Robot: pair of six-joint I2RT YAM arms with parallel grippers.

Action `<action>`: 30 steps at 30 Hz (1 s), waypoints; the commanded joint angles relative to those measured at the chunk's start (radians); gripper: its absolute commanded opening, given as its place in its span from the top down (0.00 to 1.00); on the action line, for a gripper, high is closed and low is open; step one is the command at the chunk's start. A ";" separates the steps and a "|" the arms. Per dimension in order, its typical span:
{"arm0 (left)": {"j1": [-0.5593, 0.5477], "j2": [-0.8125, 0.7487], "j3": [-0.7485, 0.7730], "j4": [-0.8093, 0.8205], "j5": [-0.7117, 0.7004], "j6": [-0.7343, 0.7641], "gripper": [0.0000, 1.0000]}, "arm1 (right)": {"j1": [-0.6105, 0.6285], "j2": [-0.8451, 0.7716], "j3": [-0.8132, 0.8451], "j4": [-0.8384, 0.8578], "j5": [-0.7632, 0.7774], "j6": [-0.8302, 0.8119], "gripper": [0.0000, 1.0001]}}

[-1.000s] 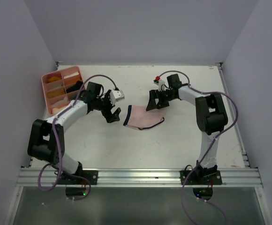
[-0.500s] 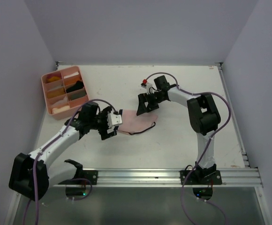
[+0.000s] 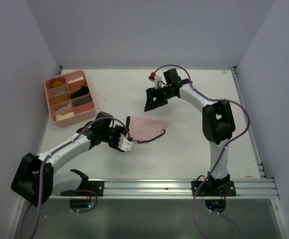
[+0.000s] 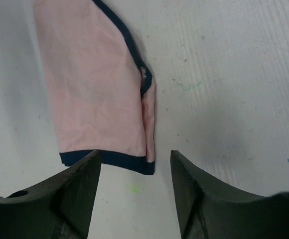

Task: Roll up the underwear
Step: Fold the underwear

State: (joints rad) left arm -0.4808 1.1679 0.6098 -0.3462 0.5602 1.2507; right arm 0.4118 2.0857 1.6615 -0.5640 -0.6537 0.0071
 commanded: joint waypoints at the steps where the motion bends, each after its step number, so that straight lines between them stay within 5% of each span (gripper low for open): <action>1: -0.024 0.087 0.050 -0.010 0.055 0.183 0.40 | 0.016 -0.020 0.027 -0.017 -0.096 0.057 0.23; 4: -0.025 0.145 0.061 -0.033 0.053 0.246 0.47 | 0.031 0.003 0.006 0.006 -0.124 0.083 0.40; 10: -0.035 0.266 0.110 -0.007 0.020 0.242 0.50 | 0.067 0.034 -0.011 0.024 -0.159 0.091 0.55; 19: -0.035 0.361 0.139 -0.037 -0.011 0.303 0.63 | 0.097 0.079 -0.019 0.026 -0.188 0.094 0.59; 30: -0.036 0.378 0.125 -0.053 -0.029 0.317 0.63 | 0.127 0.151 -0.051 0.050 -0.198 0.110 0.62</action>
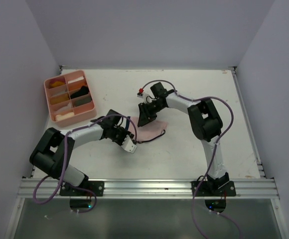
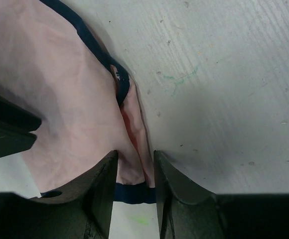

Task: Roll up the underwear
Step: Fold the underwear

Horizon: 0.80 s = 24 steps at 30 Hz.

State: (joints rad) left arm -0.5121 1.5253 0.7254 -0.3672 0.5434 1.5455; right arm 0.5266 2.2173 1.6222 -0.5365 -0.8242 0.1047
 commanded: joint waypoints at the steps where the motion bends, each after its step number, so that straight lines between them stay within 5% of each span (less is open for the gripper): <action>1: -0.005 0.018 0.011 -0.033 -0.010 0.015 0.60 | 0.015 0.025 -0.015 0.024 -0.021 0.010 0.63; 3: -0.005 0.003 0.000 -0.030 -0.010 0.010 0.57 | 0.016 0.033 -0.018 0.024 -0.023 0.012 0.63; 16: -0.017 0.055 0.017 -0.055 -0.054 0.004 0.93 | 0.019 0.038 -0.019 0.021 0.000 0.010 0.63; 24: -0.023 0.006 0.124 -0.387 0.045 0.036 1.00 | 0.056 -0.043 -0.142 0.047 0.016 0.006 0.65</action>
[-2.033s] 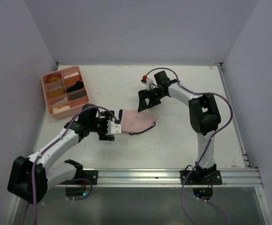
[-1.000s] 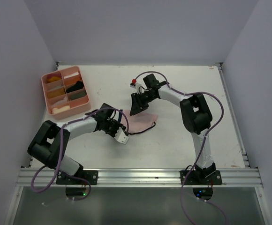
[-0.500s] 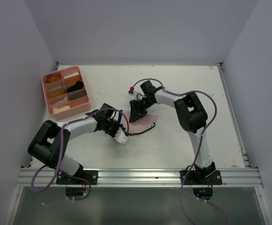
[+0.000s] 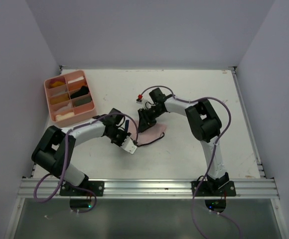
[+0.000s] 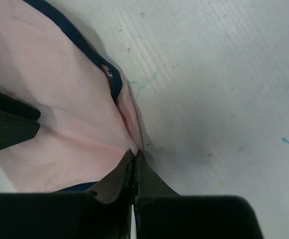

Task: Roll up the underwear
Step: Fold the underwear

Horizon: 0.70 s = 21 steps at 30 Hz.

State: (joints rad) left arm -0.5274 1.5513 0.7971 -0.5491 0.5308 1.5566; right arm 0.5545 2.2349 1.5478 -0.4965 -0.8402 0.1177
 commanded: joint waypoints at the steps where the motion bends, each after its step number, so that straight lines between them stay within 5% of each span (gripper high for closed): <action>1: -0.009 -0.022 0.059 -0.259 0.066 0.023 1.00 | 0.030 -0.079 -0.086 0.016 0.021 0.009 0.65; 8: -0.011 -0.045 0.047 -0.364 0.104 -0.015 1.00 | 0.035 -0.201 -0.063 0.000 -0.002 0.037 0.65; 21: -0.011 0.087 0.289 -0.537 0.189 -0.118 1.00 | 0.074 -0.026 -0.009 0.012 -0.033 0.042 0.67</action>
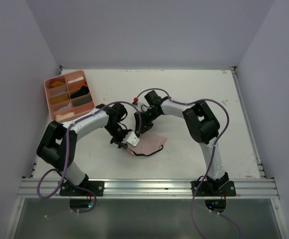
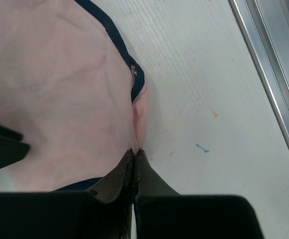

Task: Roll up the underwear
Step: Fold the underwear

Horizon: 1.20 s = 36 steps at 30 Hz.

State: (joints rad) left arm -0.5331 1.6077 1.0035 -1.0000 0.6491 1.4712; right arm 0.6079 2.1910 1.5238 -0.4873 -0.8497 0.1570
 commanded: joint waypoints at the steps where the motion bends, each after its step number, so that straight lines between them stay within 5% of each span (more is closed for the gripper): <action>1: -0.007 0.041 0.096 -0.103 0.073 -0.037 1.00 | 0.026 0.027 0.015 0.000 -0.025 0.000 0.67; 15: 0.071 0.233 0.297 -0.138 0.083 -0.034 1.00 | 0.047 0.035 0.000 -0.057 -0.034 -0.068 0.68; 36: 0.090 0.253 0.284 -0.095 0.072 -0.006 1.00 | 0.021 0.128 0.254 -0.220 -0.015 -0.119 0.73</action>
State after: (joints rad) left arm -0.4454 1.8809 1.2781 -1.1042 0.7029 1.4357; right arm 0.6270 2.2669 1.7920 -0.6640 -0.8700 0.0490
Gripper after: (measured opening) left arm 0.012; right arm 0.274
